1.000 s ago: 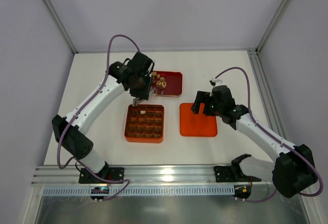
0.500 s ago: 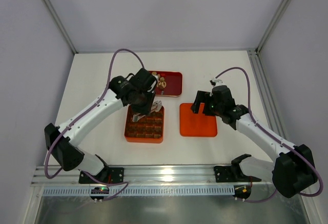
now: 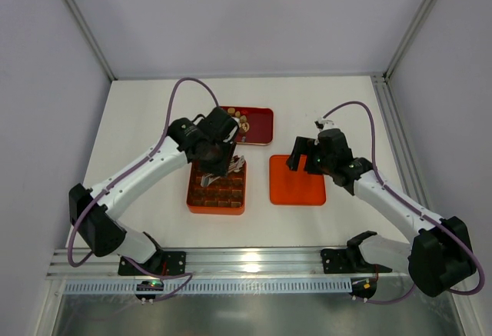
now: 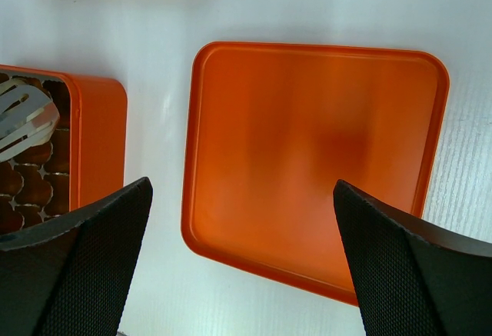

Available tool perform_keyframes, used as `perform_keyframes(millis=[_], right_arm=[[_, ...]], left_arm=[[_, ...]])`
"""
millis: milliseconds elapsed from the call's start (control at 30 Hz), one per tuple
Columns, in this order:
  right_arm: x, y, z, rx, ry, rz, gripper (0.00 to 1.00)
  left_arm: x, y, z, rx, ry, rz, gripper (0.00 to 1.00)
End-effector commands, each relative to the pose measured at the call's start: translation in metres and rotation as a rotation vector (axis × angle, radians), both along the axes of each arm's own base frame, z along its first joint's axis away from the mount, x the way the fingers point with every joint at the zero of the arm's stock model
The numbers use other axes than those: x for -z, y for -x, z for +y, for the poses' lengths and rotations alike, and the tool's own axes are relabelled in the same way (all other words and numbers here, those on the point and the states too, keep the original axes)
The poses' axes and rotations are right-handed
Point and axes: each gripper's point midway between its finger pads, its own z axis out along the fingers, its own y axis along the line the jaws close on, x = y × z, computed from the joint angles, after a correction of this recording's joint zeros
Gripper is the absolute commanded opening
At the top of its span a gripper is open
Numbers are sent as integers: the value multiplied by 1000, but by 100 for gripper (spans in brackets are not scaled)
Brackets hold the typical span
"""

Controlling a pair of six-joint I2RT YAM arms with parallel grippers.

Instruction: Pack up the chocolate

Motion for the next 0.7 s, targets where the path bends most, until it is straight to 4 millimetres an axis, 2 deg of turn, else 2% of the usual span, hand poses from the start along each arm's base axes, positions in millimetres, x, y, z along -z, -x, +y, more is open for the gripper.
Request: perform_keyframes(millis=[0,667], right_arm=[[-7,-6,3,7,-20,-34,100],[-6,-7,5,-4,-23,-30,100]], left_arm=[[-8,-8,-7,-7,35,-48,34],[2,-17,-4,-21,-16,-62,37]])
